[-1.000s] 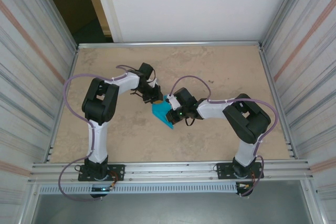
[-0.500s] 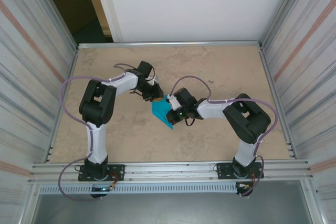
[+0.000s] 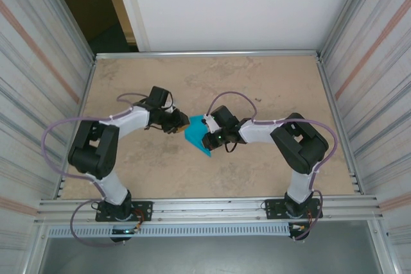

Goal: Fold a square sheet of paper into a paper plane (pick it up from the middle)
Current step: Third fold the triangle at the center of the table.

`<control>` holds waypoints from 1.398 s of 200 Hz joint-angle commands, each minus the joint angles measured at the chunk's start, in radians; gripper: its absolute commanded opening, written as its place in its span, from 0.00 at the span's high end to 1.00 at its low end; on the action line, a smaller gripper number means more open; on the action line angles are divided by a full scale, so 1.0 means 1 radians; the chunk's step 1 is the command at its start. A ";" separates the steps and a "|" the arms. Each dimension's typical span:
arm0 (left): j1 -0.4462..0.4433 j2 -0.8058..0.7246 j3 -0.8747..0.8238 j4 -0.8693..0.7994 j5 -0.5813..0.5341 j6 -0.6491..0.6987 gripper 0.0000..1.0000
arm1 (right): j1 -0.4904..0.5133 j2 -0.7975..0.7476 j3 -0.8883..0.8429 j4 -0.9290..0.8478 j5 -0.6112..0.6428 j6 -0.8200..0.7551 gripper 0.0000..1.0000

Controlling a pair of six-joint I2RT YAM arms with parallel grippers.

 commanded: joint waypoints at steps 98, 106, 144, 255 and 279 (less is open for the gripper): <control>-0.117 -0.002 -0.160 0.314 0.004 -0.254 0.84 | -0.010 0.051 0.046 -0.083 -0.022 0.054 0.94; -0.121 0.004 -0.157 0.305 0.002 -0.254 0.84 | -0.010 0.052 0.047 -0.085 -0.022 0.054 0.94; -0.126 0.013 -0.157 0.272 -0.014 -0.258 0.85 | -0.009 0.055 0.049 -0.092 -0.034 0.057 0.92; -0.138 0.067 -0.129 0.270 -0.012 -0.261 0.85 | -0.016 0.063 0.058 -0.108 -0.039 0.062 0.88; -0.137 0.064 -0.143 0.269 -0.016 -0.267 0.86 | -0.019 0.065 0.062 -0.111 -0.036 0.064 0.88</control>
